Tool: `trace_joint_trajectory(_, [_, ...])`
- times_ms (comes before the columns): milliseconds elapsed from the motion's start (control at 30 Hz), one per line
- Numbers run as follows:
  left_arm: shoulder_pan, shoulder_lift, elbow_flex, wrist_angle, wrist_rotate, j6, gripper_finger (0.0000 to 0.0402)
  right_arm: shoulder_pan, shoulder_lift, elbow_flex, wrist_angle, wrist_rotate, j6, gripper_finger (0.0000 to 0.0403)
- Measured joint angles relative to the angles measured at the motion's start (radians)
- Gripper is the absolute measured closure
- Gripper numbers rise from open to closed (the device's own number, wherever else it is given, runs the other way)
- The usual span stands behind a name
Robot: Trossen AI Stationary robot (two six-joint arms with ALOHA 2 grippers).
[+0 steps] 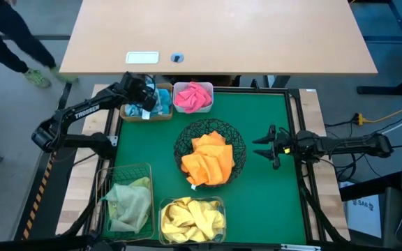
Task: Sort microfiber towel by color & place in baskets
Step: Put the blue towel into the orange bin
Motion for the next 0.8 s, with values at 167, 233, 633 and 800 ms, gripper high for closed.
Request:
trace_joint_trajectory(167, [0.02, 0.0, -0.005, -0.001, -0.038, 0.0, 0.0398, 0.0, -0.001, 0.0, -0.002, 0.006, -0.024, 0.0217])
trace_joint_trajectory(233, [0.025, 0.0, -0.005, -0.001, -0.058, 0.0, 0.0398, 0.0, -0.001, 0.0, -0.002, 0.008, -0.024, 0.0217])
trace_joint_trajectory(633, [0.03, 0.0, 0.002, -0.024, -0.039, -0.082, 0.0322, 0.0, -0.001, 0.0, -0.005, 0.008, -0.021, 0.0217])
trace_joint_trajectory(800, [0.03, -0.001, 0.083, -0.114, -0.033, -0.083, 0.0292, 0.0, -0.001, 0.0, -0.006, 0.008, -0.02, 0.0217])
